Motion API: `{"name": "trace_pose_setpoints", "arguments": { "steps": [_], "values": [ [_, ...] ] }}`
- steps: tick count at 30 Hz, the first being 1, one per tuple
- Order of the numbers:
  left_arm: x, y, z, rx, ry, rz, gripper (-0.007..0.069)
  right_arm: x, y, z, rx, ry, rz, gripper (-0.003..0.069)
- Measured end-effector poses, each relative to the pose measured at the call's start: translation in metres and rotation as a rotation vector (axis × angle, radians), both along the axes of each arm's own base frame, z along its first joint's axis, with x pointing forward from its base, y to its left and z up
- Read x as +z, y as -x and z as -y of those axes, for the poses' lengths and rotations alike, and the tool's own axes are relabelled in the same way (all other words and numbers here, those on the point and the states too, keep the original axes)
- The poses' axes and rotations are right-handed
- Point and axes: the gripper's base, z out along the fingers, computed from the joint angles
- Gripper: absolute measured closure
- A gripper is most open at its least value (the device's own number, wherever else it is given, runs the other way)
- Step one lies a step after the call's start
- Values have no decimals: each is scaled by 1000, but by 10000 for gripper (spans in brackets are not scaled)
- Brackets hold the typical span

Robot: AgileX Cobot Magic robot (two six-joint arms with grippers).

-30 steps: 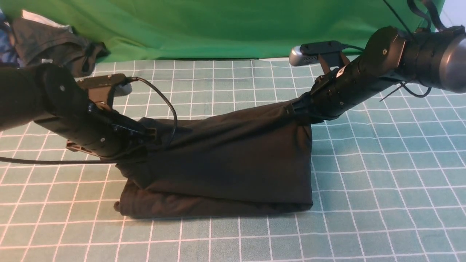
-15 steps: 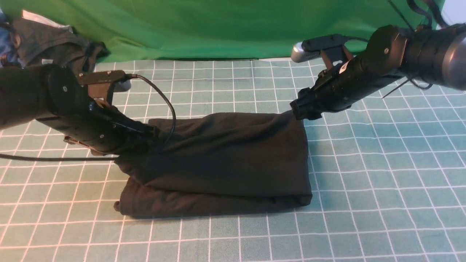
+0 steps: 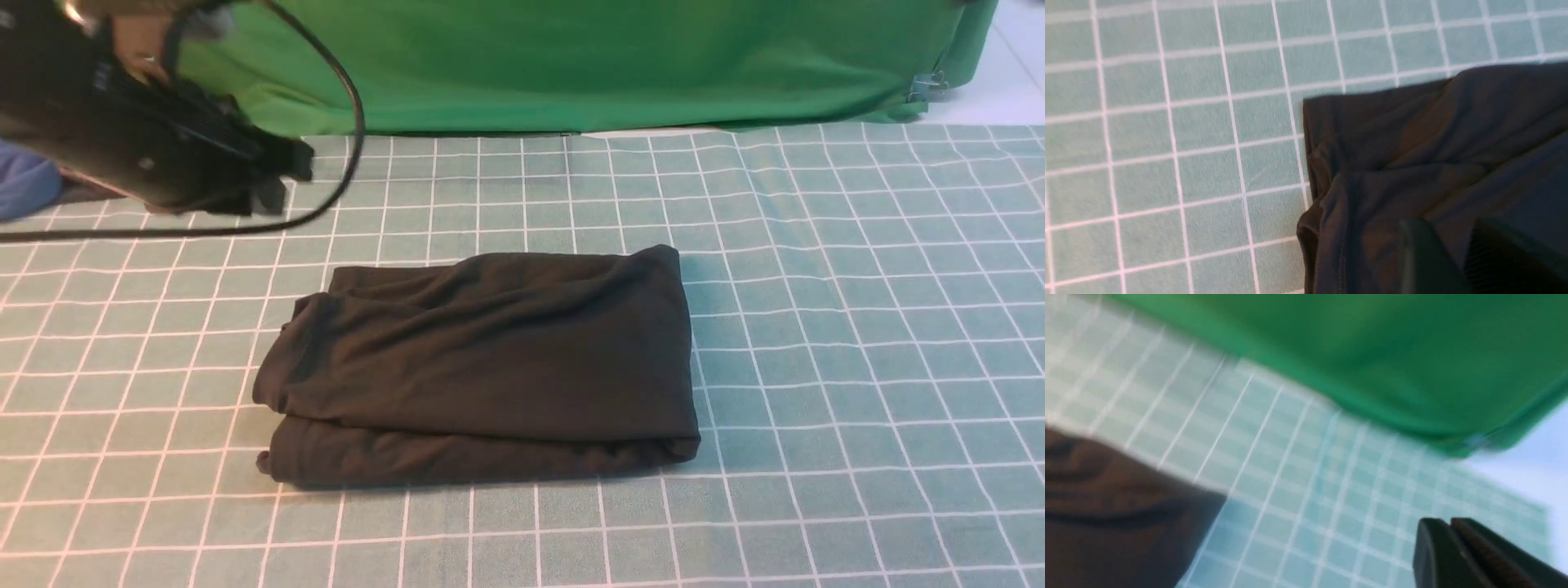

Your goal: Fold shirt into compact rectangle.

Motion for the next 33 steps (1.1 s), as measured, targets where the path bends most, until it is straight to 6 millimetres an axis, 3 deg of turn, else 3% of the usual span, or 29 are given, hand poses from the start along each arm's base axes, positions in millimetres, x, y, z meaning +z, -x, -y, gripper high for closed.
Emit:
{"name": "trace_pose_setpoints", "arguments": {
  "steps": [3,7,11,15,20,25,33],
  "values": [
    [26,21,-2,2,9,101,608,33,52,19,-12,-38,127,631],
    [45,53,-6,14,32,234,613,48,119,41,-19,-105,270,634],
    [41,82,-8,30,74,301,613,32,187,62,-25,-185,407,635],
    [29,109,-10,53,119,372,613,2,234,76,-18,-274,567,636],
    [3,134,-14,96,165,454,613,-45,263,84,-3,-410,731,636],
    [-19,148,-17,137,208,499,613,-80,264,83,6,-473,774,632],
    [-17,158,-19,152,222,575,613,-90,259,81,12,-527,786,587]
  ]
}}
